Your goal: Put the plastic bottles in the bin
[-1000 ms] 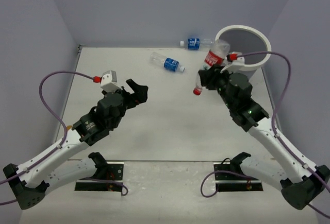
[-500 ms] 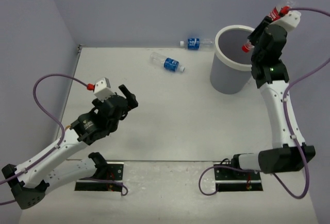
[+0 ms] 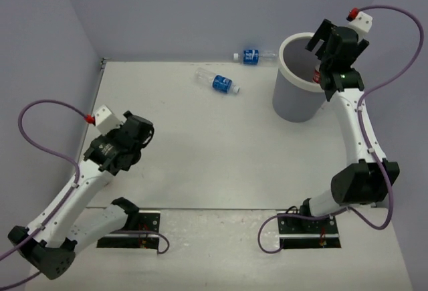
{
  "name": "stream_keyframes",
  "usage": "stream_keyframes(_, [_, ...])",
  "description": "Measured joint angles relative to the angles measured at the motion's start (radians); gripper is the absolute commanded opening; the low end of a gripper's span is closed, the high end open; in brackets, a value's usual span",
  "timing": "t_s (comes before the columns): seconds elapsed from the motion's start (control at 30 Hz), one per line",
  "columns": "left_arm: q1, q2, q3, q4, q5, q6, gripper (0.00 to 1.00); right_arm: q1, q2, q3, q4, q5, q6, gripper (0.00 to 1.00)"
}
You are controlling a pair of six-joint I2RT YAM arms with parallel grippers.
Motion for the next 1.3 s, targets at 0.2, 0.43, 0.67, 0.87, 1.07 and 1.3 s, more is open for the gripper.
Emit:
stream_keyframes(0.2, [0.381, 0.081, 0.051, 0.052, 0.077, 0.16, 1.0, -0.001, -0.173, -0.13, 0.034, -0.162, 0.026, 0.99])
stream_keyframes(0.43, [0.683, 0.204, 0.081, 0.081, 0.149, 0.253, 1.0, -0.001, -0.343, -0.29, 0.078, -0.355, 0.081, 0.99])
stream_keyframes(0.67, [0.778, 0.297, 0.116, 0.04, 0.154, 0.244, 1.0, -0.001, -0.343, -0.332, 0.088, -0.433, 0.144, 0.99])
stream_keyframes(0.87, [0.939, 0.274, 0.046, 0.074, 0.222, 0.301, 1.0, -0.001, -0.343, -0.37, 0.092, -0.462, 0.172, 0.99])
stream_keyframes(1.07, [0.982, 0.276, -0.033, 0.13, 0.318, 0.369, 1.0, -0.001, -0.343, -0.382, 0.095, -0.488, 0.181, 0.99])
stream_keyframes(1.3, [0.983, 0.285, -0.093, 0.141, 0.338, 0.379, 0.99, -0.001, -0.346, -0.384, 0.097, -0.487, 0.18, 0.99])
